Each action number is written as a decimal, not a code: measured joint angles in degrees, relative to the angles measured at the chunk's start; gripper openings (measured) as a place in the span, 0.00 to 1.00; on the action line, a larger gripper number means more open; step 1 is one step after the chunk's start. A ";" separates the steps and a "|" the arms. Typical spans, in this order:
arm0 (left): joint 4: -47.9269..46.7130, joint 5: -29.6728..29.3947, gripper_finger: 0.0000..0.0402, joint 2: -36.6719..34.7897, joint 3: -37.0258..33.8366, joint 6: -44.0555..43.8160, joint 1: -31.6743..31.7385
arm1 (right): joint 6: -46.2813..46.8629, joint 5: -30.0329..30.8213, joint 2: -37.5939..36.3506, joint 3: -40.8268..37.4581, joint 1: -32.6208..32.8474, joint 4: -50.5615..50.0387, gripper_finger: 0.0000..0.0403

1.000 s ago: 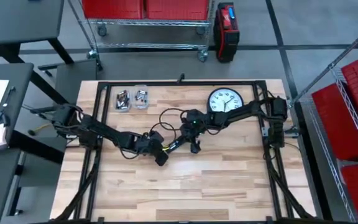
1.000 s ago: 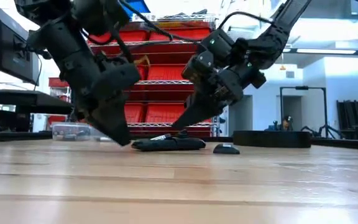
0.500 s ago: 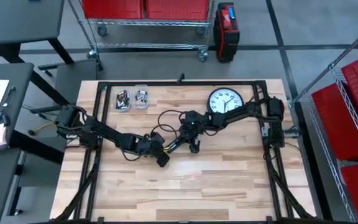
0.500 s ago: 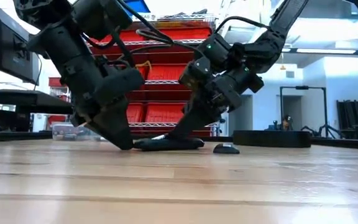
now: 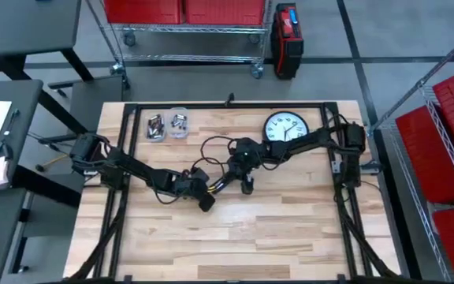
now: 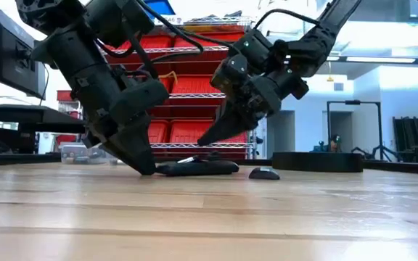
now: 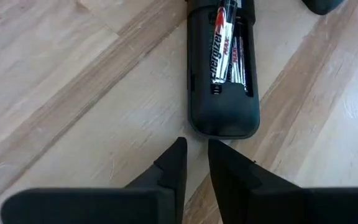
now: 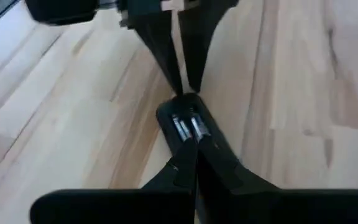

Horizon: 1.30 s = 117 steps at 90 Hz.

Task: Insert battery
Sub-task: Insert the silver battery into the remote battery compartment

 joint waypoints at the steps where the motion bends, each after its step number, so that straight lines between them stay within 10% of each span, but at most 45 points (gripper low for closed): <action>1: 0.00 0.00 0.12 0.00 0.00 0.00 0.00 | 0.00 0.00 0.10 -0.01 -0.04 -0.03 0.00; 117: 0.81 -0.09 0.12 0.07 -0.09 -1.20 0.04 | 4.29 -0.01 5.71 8.00 3.42 -10.30 0.00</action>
